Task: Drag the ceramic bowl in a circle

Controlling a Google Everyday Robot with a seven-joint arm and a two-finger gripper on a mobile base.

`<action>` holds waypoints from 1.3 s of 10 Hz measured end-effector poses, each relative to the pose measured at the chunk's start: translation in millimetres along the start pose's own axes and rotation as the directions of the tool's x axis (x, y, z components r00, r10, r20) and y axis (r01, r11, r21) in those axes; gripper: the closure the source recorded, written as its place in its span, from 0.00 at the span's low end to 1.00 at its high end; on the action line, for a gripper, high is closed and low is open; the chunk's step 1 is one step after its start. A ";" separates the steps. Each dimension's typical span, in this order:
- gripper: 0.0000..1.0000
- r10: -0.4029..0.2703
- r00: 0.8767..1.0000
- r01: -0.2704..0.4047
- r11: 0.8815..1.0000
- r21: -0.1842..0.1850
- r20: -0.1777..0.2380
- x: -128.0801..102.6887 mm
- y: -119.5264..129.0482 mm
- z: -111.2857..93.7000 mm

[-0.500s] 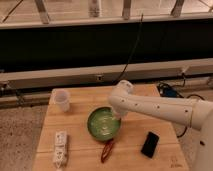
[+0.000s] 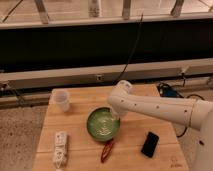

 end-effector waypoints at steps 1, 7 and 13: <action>1.00 -0.009 1.000 0.009 1.000 0.001 -0.001 0.6 -1.2 -0.2; 1.00 -0.060 0.998 0.060 0.998 0.011 -0.005 -5.5 -3.1 -2.8; 1.00 -0.098 0.995 0.098 0.995 0.024 -0.008 -2.9 4.8 -2.9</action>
